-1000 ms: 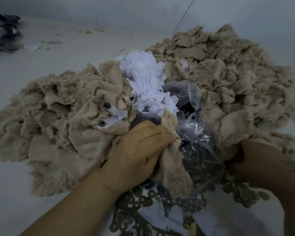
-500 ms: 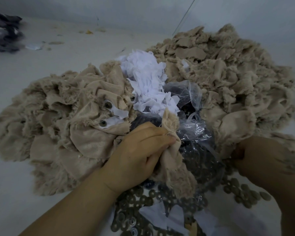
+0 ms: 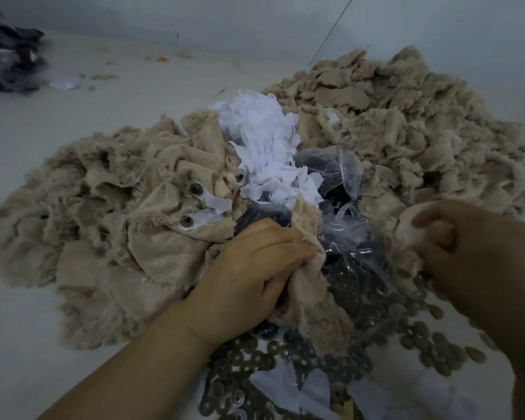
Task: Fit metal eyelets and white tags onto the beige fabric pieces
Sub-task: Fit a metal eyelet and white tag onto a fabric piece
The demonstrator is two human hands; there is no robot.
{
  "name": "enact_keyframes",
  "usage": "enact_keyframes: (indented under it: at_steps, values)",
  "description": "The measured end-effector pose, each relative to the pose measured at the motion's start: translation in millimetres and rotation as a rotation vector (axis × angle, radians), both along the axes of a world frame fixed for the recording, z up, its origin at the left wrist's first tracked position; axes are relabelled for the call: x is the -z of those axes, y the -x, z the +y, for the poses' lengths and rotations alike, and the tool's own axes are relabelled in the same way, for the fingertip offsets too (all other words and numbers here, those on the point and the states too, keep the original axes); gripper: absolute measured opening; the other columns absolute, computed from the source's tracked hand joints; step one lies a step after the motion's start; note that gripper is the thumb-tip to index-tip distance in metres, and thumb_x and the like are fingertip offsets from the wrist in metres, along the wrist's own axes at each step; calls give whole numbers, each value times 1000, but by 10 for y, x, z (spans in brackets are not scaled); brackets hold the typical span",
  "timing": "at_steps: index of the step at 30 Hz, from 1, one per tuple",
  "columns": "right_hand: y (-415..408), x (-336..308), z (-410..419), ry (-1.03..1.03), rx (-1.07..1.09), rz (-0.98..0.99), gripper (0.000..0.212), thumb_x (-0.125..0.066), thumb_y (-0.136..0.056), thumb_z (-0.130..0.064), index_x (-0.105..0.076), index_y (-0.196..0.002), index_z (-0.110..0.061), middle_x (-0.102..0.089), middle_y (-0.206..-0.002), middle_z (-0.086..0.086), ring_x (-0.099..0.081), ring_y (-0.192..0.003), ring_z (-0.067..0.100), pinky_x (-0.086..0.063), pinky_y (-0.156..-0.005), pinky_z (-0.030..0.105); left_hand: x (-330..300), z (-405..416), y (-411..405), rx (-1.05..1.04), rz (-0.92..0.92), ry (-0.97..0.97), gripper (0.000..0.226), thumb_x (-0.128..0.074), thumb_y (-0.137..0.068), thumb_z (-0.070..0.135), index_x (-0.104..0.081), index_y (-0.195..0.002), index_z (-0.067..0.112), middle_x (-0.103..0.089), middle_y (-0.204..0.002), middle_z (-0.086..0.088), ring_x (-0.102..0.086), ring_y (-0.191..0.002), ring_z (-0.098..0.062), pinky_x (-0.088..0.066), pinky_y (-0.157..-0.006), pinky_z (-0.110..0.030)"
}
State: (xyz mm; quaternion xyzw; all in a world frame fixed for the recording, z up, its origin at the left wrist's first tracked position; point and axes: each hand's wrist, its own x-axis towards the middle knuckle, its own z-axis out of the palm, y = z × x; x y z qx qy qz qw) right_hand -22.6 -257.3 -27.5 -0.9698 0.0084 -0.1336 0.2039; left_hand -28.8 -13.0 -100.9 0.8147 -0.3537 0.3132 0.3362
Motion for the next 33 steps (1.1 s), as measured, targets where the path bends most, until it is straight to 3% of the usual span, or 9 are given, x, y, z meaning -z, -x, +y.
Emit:
enact_keyframes:
  at_steps: [2,4,6,8,12,19,25,33]
  values:
    - [14,-145,152,-1,-135,-73,11,-69,-86,-17,-67,-86,-28,-61,-67,-13,-59,-59,8,-40,-51,23,-20,14,3,33,28,14,20,-68,-84,-13,-72,-103,-6,-70,-105,-16,-65,-90,-30,-52,-81,-40]
    - [-76,-121,278,-254,-257,27,13,-72,-84,-15,-72,-80,-27,-66,-63,-8,-63,-57,4,-47,-50,12,3,12,-3,38,4,-6,21,-68,-84,-13,-72,-104,-6,-70,-106,-15,-65,-91,-30,-52,-81,-40]
    - [-106,-73,438,-665,-363,239,14,-77,-79,-7,-76,-76,-22,-72,-67,1,-67,-59,7,-53,-55,13,7,36,-11,58,21,0,21,-68,-84,-13,-72,-104,-6,-70,-107,-15,-65,-90,-30,-52,-80,-40]
    - [-117,28,551,-969,-435,410,14,-79,-69,-12,-78,-79,-20,-73,-69,4,-68,-61,10,-54,-57,16,10,36,-12,51,6,8,21,-67,-86,-12,-72,-105,-6,-70,-107,-15,-65,-90,-30,-52,-80,-40]
    - [-119,208,624,-1238,-437,486,25,-77,-61,-20,-79,-86,-21,-73,-73,9,-66,-61,10,-53,-56,17,4,22,-2,35,-6,13,15,-64,-89,-6,-73,-102,-6,-71,-103,-13,-65,-87,-28,-52,-81,-37]
    - [-97,292,711,-1366,-374,435,19,-74,-64,-22,-80,-82,-16,-70,-67,5,-64,-57,8,-51,-52,16,-47,-11,61,-62,29,105,14,-67,-88,6,-71,-98,-4,-72,-95,-9,-66,-86,-20,-52,-82,-28]
    - [-84,320,785,-1184,-401,259,22,-73,-69,-34,-78,-81,-16,-68,-61,1,-57,-49,5,-45,-47,14,-86,10,93,-130,19,119,18,-73,-83,13,-74,-96,2,-75,-95,-3,-65,-88,-6,-45,-88,-8]
    - [-90,340,827,-1090,-398,246,20,-66,-74,-37,-78,-74,-20,-65,-59,-2,-54,-50,5,-46,-49,14,-83,35,82,-160,22,127,14,-73,-84,16,-75,-89,3,-75,-87,-3,-65,-80,-7,-50,-77,-14]
